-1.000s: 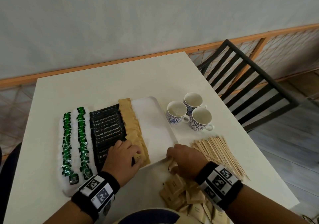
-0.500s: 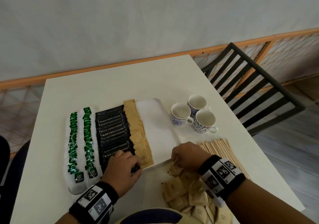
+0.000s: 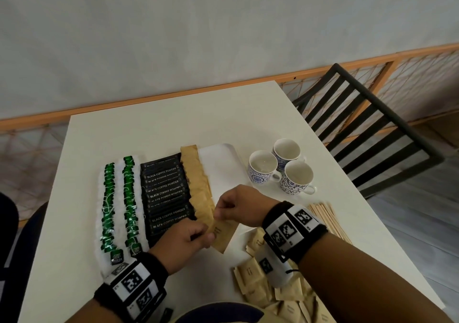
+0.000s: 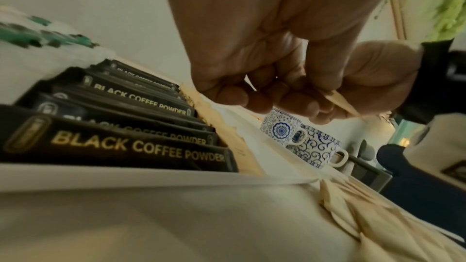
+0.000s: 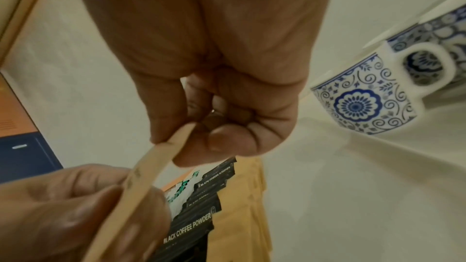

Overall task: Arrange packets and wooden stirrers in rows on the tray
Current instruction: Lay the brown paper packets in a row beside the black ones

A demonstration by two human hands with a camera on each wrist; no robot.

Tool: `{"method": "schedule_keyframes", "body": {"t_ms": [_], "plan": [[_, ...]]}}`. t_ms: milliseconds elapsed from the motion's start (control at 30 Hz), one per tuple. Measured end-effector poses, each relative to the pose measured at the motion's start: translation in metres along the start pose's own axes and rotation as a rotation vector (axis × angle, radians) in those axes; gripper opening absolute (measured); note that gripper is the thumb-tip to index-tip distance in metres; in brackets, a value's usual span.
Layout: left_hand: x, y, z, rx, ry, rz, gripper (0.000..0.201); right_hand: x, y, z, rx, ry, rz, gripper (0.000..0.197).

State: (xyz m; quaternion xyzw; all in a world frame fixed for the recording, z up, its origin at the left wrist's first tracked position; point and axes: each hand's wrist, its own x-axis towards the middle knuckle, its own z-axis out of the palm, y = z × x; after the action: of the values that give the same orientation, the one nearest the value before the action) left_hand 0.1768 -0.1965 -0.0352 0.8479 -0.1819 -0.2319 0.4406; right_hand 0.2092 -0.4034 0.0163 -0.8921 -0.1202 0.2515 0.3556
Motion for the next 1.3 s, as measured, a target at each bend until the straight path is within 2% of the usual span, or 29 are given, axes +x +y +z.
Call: {"method": "schedule_keyframes", "body": {"t_ms": [100,167,233,300,333,400,467,533,600,700,1000,1067,1167,1300], "plan": [[-0.004,0.001,-0.004,-0.107,0.017,-0.039,0.042,0.004,0.001,0.002,0.049,0.009,0.028,0.020],[-0.006,0.001,-0.005,-0.146,0.048,-0.079,0.034,0.004,0.004,0.006,0.140,0.030,0.078,0.029],[-0.006,-0.001,-0.004,-0.185,0.105,-0.117,0.024,0.003,0.006,0.011,0.264,-0.016,0.140,0.038],[-0.005,-0.005,-0.003,-0.187,0.183,-0.152,0.025,0.001,0.008,0.016,0.347,-0.092,0.165,0.033],[-0.005,-0.007,-0.002,-0.153,0.213,-0.152,0.025,0.001,0.010,0.018,0.348,-0.102,0.161,0.028],[-0.002,-0.009,-0.002,0.008,0.220,-0.119,0.031,0.002,0.014,0.022,0.347,-0.031,0.168,0.019],[0.003,-0.006,-0.002,0.352,0.171,-0.152,0.048,0.006,0.021,0.022,0.324,0.097,0.190,0.019],[0.008,-0.002,-0.002,0.662,0.191,-0.213,0.044,0.008,0.027,0.020,0.159,0.158,0.188,0.024],[0.014,0.001,-0.002,0.771,0.218,-0.194,0.044,0.006,0.031,0.022,-0.004,0.151,0.162,0.020],[0.024,0.000,0.000,0.833,0.207,-0.159,0.046,0.005,0.033,0.030,-0.064,0.112,0.126,0.018],[0.044,0.000,-0.005,0.913,0.138,-0.165,0.046,0.008,0.037,0.047,-0.074,0.095,0.167,0.024],[0.046,-0.001,-0.007,0.900,0.139,-0.167,0.044,0.011,0.038,0.048,-0.070,0.091,0.184,0.019],[0.048,0.000,-0.010,0.895,0.134,-0.167,0.037,0.016,0.037,0.053,-0.101,0.071,0.216,0.029],[0.050,0.000,-0.012,0.884,0.130,-0.159,0.030,0.022,0.035,0.055,-0.124,0.045,0.230,0.026]]}}
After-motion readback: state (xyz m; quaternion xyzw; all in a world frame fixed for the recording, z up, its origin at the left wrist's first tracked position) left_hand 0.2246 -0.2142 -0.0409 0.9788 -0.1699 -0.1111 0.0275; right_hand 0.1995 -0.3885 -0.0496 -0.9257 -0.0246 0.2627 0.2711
